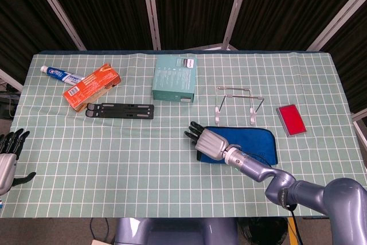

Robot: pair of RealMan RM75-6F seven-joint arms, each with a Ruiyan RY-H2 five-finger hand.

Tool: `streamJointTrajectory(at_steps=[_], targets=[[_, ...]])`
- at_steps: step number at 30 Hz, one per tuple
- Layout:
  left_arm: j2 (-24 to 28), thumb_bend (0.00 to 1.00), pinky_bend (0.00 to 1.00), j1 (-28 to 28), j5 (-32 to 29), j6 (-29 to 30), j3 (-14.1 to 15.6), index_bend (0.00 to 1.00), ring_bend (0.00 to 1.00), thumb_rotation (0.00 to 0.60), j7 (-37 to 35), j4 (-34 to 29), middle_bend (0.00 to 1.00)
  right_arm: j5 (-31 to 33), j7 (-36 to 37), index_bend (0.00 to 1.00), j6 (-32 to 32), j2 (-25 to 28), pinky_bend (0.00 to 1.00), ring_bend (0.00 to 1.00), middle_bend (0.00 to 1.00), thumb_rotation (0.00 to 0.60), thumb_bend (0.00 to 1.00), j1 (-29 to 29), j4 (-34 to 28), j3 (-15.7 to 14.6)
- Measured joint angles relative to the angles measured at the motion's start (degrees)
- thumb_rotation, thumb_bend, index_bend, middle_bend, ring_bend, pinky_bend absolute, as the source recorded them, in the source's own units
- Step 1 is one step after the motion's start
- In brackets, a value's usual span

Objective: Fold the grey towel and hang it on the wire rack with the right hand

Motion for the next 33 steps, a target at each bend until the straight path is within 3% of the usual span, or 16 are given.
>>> streamJointTrajectory(at_steps=[21,33], targets=[[-0.3,0.0,0.0,-0.2,-0.5,-0.4,0.0,0.0,0.0,0.6,0.3,0.3,0.0,1.3,0.5,0.32,-0.1,-1.7,0.0,0.0,0.0,0.6,0.14,0.8,2.7,-0.8],[-0.3,0.0,0.0,-0.2,-0.6,-0.3,0.0,0.0,0.0,0.6,0.1,0.5,0.0,-0.2,3.2,0.43,2.4,-2.1,0.0,0.0,0.0,0.6,0.18,0.5,4.3,-2.2]])
